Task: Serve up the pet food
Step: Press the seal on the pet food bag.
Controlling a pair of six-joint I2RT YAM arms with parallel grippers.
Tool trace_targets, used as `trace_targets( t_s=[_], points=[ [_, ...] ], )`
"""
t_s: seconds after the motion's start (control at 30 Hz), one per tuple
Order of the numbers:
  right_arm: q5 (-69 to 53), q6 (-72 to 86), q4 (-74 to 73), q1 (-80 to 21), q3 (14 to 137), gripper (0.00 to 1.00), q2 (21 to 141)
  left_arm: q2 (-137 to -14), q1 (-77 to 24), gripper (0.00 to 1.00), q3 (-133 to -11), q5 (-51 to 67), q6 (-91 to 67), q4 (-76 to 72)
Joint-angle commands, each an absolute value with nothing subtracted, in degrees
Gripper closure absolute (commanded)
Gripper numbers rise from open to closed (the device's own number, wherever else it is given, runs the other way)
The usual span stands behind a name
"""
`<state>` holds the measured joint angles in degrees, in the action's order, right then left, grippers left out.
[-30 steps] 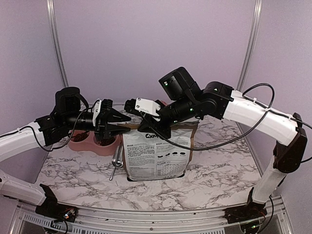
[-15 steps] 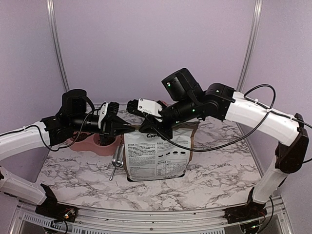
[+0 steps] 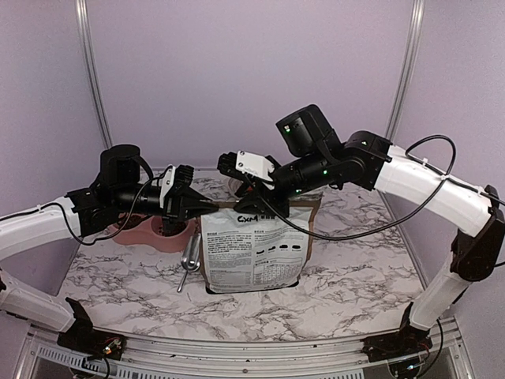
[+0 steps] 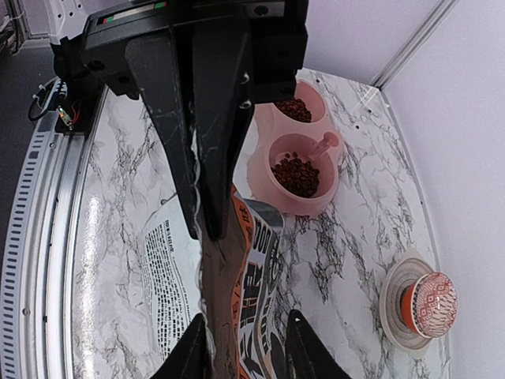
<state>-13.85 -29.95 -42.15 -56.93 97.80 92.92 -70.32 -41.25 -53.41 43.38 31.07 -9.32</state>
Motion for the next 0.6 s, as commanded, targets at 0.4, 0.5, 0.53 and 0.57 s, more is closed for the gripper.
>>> trace_targets(
  t_s=[0.4,0.5,0.53,0.57],
  points=[
    [-13.3,-30.8,-47.3,-56.2,98.1,0.88,92.2,-68.2,-40.9,1.0,-55.1,43.3,30.0,-9.4],
    [-12.4,-30.8,-47.5,-56.2,97.3,0.96,91.9,-68.0,-40.8,1.0,-55.1,43.4,30.0,-9.4],
    [-12.3,-30.8,-47.5,-56.2,97.1,0.98,91.7,-67.9,-40.8,1.0,-55.1,43.4,29.9,-9.3],
    [-12.4,-30.8,-47.4,-56.2,97.0,1.0,91.6,-67.9,-40.7,1.0,-55.0,43.3,29.9,-9.3]
  ],
)
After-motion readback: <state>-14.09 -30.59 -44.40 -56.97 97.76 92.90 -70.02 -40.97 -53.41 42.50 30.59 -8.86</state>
